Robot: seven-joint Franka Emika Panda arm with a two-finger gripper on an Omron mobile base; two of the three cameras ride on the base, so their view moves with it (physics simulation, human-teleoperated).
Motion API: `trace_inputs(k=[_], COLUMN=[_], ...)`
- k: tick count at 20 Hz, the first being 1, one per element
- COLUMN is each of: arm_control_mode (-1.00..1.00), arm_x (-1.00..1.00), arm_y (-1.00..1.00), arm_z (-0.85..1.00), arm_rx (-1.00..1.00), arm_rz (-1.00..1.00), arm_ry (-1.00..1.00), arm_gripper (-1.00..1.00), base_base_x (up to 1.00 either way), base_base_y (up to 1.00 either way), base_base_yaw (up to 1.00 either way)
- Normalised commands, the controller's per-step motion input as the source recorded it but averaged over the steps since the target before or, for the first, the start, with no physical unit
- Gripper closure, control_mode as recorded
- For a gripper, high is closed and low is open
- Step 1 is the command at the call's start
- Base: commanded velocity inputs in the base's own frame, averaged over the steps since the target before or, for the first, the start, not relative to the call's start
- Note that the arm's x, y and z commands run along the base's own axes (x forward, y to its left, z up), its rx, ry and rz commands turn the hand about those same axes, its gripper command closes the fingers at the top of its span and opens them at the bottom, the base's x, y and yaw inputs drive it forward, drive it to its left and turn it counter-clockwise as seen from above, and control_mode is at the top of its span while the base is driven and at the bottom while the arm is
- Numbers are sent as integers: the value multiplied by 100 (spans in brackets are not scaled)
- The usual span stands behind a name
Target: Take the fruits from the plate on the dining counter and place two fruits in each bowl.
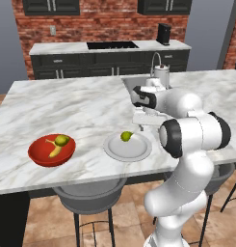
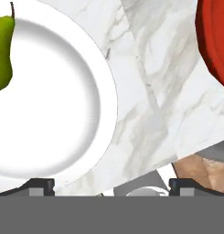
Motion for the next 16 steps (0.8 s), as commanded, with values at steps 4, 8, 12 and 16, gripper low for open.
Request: trace_inputs(k=[4, 8, 12, 16], arm_control_mode=[-100, -100, -100, -100], arm_x=[29, 36, 44, 35], arm_y=[64, 58, 41, 23], arm_z=[-2, -5, -14, -17], arm_rx=[-1, -5, -9, -13], arm_rz=[-34, -38, -34, -21], arm_ry=[-4, -16, -13, -9], arm_gripper=[-100, -100, -100, -100], base_base_x=[0, 0, 0, 0], base_base_y=[0, 0, 0, 0], base_base_yaw=[0, 0, 0, 0])
